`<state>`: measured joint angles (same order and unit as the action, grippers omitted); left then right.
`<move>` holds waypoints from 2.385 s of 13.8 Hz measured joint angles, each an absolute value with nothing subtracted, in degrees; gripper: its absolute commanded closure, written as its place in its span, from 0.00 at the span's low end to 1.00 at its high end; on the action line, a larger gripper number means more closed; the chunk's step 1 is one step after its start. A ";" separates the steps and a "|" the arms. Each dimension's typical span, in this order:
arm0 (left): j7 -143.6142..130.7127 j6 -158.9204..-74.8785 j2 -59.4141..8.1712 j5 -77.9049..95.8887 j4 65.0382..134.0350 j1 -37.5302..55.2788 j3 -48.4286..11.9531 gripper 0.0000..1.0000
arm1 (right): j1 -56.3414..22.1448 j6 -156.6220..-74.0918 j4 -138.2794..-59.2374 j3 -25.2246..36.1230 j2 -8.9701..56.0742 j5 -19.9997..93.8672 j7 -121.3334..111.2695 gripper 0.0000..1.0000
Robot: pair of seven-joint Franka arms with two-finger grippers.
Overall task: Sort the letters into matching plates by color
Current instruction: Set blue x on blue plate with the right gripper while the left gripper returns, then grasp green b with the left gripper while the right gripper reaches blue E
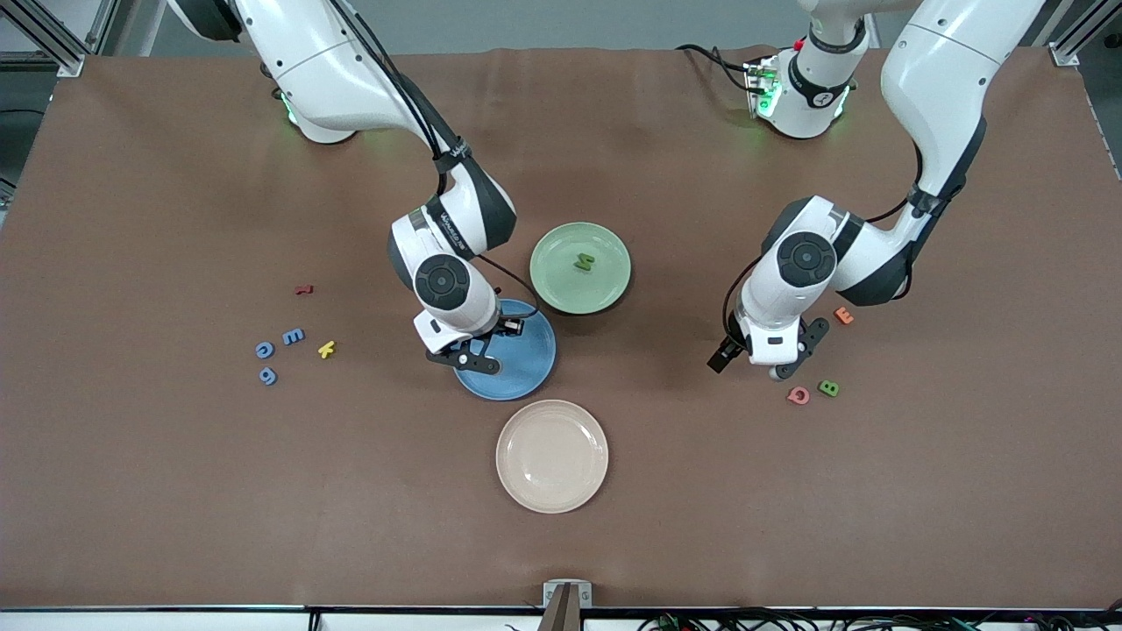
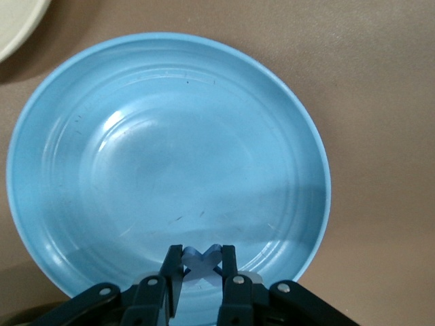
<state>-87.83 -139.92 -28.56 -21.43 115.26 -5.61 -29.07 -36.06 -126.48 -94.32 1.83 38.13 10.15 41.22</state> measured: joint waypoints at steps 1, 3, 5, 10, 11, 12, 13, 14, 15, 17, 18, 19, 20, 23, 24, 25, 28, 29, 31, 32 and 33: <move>-91.45 -139.89 -28.56 -21.51 115.70 -6.04 -29.07 0.01 | -36.24 -126.49 -94.32 1.80 38.27 10.16 41.22 0.82; -96.90 -139.88 -28.42 -22.37 116.78 -7.03 -29.06 0.01 | -36.74 -126.95 -94.32 1.80 38.72 10.17 41.23 0.77; -101.00 -139.87 -27.78 -22.69 118.22 -7.71 -29.08 0.01 | -37.07 -127.36 -94.32 1.80 39.17 10.17 41.23 0.55; -107.50 -139.88 -24.59 -22.80 122.88 -10.66 -29.16 0.01 | -37.15 -127.32 -94.27 1.98 39.32 10.17 41.25 0.02; -108.26 -139.98 -23.99 -22.80 123.76 -11.13 -29.16 0.01 | -37.12 -126.92 -94.18 2.15 39.31 10.17 41.24 0.01; -108.43 -140.45 -23.54 -22.80 124.55 -11.59 -29.17 0.01 | -37.06 -125.62 -93.99 2.40 39.22 10.17 41.20 0.01; -108.63 -141.75 -23.25 -22.80 125.49 -11.96 -29.19 0.01 | -36.99 -123.71 -93.66 2.82 38.93 10.13 41.18 0.01; -109.28 -144.01 -23.08 -22.80 126.64 -12.20 -29.19 0.01 | -36.83 -121.44 -93.27 3.58 38.10 9.92 41.04 0.01; -109.79 -146.16 -23.00 -22.80 127.81 -12.30 -29.19 0.01 | -36.48 -118.84 -93.02 4.45 36.74 9.40 40.31 0.01; -110.35 -147.79 -22.96 -22.80 129.21 -12.29 -29.24 0.05 | -34.39 -112.80 -92.90 5.72 33.01 7.88 36.50 0.01; -110.36 -147.97 -22.96 -22.80 129.48 -12.28 -29.25 0.07 | -32.38 -110.54 -93.18 6.01 31.13 7.62 33.46 0.01; -110.36 -148.00 -22.95 -22.80 129.58 -12.28 -29.26 0.10 | -30.17 -109.49 -94.13 6.16 29.37 7.57 30.18 0.01; -110.33 -148.00 -22.95 -23.04 129.62 -12.29 -29.26 0.12 | -28.02 -109.25 -95.60 6.26 27.84 7.53 26.96 0.01; -110.33 -147.99 -22.99 -24.83 129.92 -12.29 -29.25 0.15 | -21.19 -109.42 -99.82 6.49 25.24 7.28 14.91 0.01; -110.33 -147.99 -23.10 -25.02 130.07 -12.29 -29.25 0.17 | -18.68 -109.84 -100.87 6.54 24.99 6.83 10.34 0.01; -110.33 -147.99 -23.32 -25.28 130.18 -12.29 -29.24 0.17 | -16.21 -110.92 -101.84 6.57 24.93 5.82 6.48 0.01; -110.33 -147.99 -24.09 -26.88 130.31 -12.32 -29.19 0.26 | -11.55 -118.11 -106.18 6.53 24.79 2.25 0.71 0.01; -110.33 -147.99 -24.39 -27.23 130.32 -12.35 -29.15 0.28 | -11.05 -120.83 -108.09 6.51 24.64 1.82 -0.51 0.01; -110.33 -148.00 -24.88 -27.65 130.31 -12.54 -29.09 0.32 | -10.29 -125.62 -111.43 6.50 24.45 1.62 -4.27 0.01; -110.33 -148.00 -25.01 -27.71 130.31 -12.73 -29.08 0.35 | -9.78 -127.57 -112.70 6.50 24.45 1.60 -6.18 0.01; -110.33 -148.00 -25.05 -27.74 130.31 -13.03 -29.07 0.36 | -9.25 -129.38 -113.97 6.50 24.43 1.60 -7.79 0.01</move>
<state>-110.33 -148.00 -25.05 -27.74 130.31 -13.03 -29.07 -9.25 -129.38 -113.97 6.50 24.43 1.60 -7.79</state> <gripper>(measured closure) 0.295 0.004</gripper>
